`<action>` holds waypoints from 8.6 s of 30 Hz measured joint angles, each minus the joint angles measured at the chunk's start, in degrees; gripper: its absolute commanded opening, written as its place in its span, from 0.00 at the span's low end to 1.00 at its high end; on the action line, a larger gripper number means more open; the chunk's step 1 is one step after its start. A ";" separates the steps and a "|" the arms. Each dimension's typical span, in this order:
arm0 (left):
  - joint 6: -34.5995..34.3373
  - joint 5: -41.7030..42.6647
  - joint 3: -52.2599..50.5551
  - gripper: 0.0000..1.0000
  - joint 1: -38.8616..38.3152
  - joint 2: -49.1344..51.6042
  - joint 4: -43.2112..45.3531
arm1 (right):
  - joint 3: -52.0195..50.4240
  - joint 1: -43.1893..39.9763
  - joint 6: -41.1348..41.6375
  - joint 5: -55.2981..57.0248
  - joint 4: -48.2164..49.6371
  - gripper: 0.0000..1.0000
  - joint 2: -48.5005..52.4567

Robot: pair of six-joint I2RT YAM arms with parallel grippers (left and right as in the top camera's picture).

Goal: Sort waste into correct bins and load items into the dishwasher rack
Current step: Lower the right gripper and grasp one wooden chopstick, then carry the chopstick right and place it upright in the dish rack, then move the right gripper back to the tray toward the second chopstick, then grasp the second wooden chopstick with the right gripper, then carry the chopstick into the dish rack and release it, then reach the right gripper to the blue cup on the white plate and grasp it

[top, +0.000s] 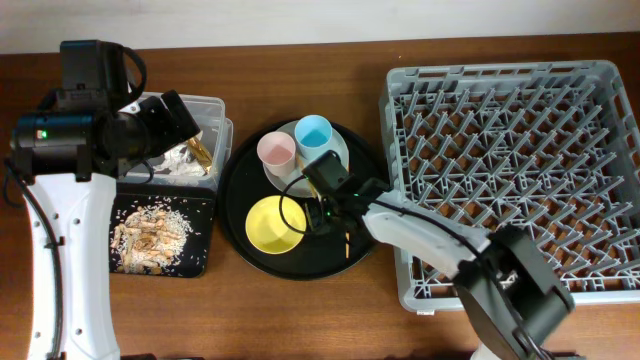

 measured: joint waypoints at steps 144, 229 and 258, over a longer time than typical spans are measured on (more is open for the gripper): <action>0.00 0.00 0.00 0.99 0.00 0.00 0.00 | 3.10 -9.86 4.87 13.49 -27.54 0.05 -8.48; 0.00 0.00 0.02 0.99 0.00 0.00 0.02 | 1.55 -20.61 -8.76 1.77 -23.96 0.06 -18.71; 0.00 0.00 0.00 0.99 0.00 0.00 0.00 | 30.21 -3.93 -8.98 -9.05 -35.19 0.30 -13.68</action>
